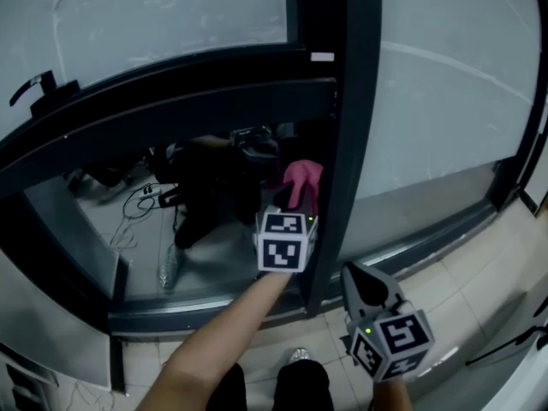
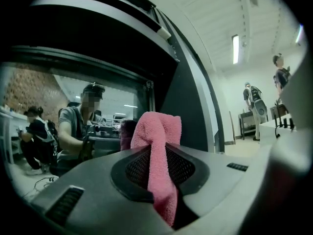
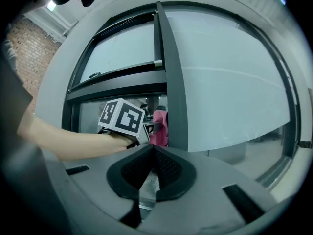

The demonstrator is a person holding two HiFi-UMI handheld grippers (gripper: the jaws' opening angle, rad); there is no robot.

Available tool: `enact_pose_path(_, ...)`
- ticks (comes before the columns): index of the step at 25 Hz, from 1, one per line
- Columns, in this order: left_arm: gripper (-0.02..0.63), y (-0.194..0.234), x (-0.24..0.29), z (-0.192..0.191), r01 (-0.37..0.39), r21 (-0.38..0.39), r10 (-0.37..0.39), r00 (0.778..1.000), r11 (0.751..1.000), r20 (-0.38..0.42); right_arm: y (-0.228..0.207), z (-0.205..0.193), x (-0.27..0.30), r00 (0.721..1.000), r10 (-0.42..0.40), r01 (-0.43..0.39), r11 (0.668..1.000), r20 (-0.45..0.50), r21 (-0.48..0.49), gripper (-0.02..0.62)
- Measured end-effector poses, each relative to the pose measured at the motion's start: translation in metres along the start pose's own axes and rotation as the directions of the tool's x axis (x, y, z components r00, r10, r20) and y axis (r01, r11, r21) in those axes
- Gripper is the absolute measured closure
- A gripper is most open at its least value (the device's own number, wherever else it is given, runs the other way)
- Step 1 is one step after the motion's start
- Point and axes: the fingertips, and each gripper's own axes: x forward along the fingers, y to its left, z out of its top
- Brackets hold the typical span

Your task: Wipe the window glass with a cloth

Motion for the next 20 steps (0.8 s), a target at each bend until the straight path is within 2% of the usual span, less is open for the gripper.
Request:
enact_pose_path(8, 0.545, 0.009, 0.014, -0.015, -0.024, 0.018, 0.024, 1.0, 1.0, -0.007, -0.005, -0.007, 0.006, 1.0, 0.004, -0.004, 1.0, 0.0, 0.011, 0.589)
enact_pose_path(15, 0.545, 0.034, -0.008, -0.023, -0.058, -0.015, 0.057, 0.998, 0.998, -0.018, 0.014, -0.01, 0.013, 0.999, 0.033, -0.033, 0.999, -0.018, 0.002, 0.589)
enact_pose_path(20, 0.545, 0.064, -0.031, -0.025, -0.084, -0.005, 0.083, 0.996, 0.996, -0.027, 0.038, -0.011, 0.022, 0.997, 0.069, -0.069, 0.998, -0.029, 0.003, 0.589)
